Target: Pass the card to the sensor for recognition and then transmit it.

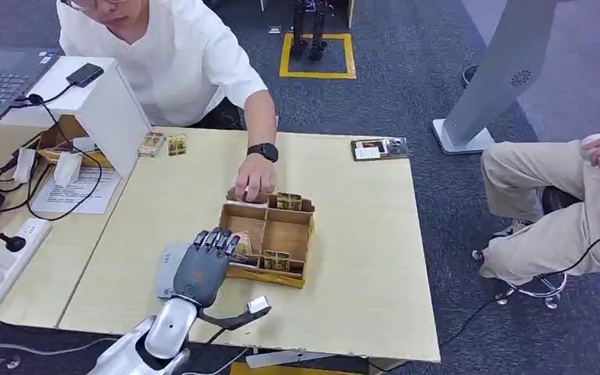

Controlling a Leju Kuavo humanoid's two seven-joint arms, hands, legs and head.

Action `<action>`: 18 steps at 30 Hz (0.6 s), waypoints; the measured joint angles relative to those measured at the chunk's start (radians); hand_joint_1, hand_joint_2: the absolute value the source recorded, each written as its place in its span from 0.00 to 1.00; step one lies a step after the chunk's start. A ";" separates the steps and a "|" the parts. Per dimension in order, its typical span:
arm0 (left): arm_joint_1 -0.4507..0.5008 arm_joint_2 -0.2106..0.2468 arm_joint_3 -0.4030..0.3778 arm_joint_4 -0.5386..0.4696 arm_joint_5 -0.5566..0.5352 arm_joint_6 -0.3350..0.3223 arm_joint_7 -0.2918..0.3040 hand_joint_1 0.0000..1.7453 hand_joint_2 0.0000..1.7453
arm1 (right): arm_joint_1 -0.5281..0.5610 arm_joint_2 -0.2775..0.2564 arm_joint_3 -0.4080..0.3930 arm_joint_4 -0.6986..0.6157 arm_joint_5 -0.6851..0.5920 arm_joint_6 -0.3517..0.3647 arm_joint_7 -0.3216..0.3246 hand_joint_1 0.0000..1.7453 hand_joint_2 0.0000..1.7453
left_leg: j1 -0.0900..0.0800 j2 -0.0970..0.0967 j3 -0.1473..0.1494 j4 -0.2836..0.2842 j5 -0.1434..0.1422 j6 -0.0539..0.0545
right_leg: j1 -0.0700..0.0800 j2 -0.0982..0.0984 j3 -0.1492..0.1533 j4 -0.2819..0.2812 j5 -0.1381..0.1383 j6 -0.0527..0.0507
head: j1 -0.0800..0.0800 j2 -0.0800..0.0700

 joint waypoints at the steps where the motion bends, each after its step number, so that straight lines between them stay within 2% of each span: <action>1: 0.003 0.000 0.000 0.000 0.000 0.005 -0.005 1.00 1.00 | 0.000 0.000 0.000 0.000 0.000 0.000 0.000 0.00 1.00 | 0.000 0.000 0.000 0.000 0.000 0.000 | 0.000 0.000 0.000 0.000 0.000 0.000 | 0.000 0.000; 11: 0.013 -0.002 0.022 0.001 0.000 0.031 -0.056 1.00 1.00 | 0.000 0.000 0.000 0.000 0.000 0.000 -0.003 0.00 1.00 | 0.000 0.000 0.000 0.000 0.000 0.000 | 0.000 -0.001 0.000 0.000 0.000 0.000 | 0.000 0.000; 18: 0.016 -0.008 0.034 0.001 -0.001 0.045 -0.067 1.00 1.00 | 0.000 0.000 0.000 0.000 0.000 0.000 -0.003 0.00 1.00 | 0.000 0.000 0.000 0.000 0.000 0.000 | 0.000 -0.001 0.000 0.000 0.001 0.000 | 0.000 0.000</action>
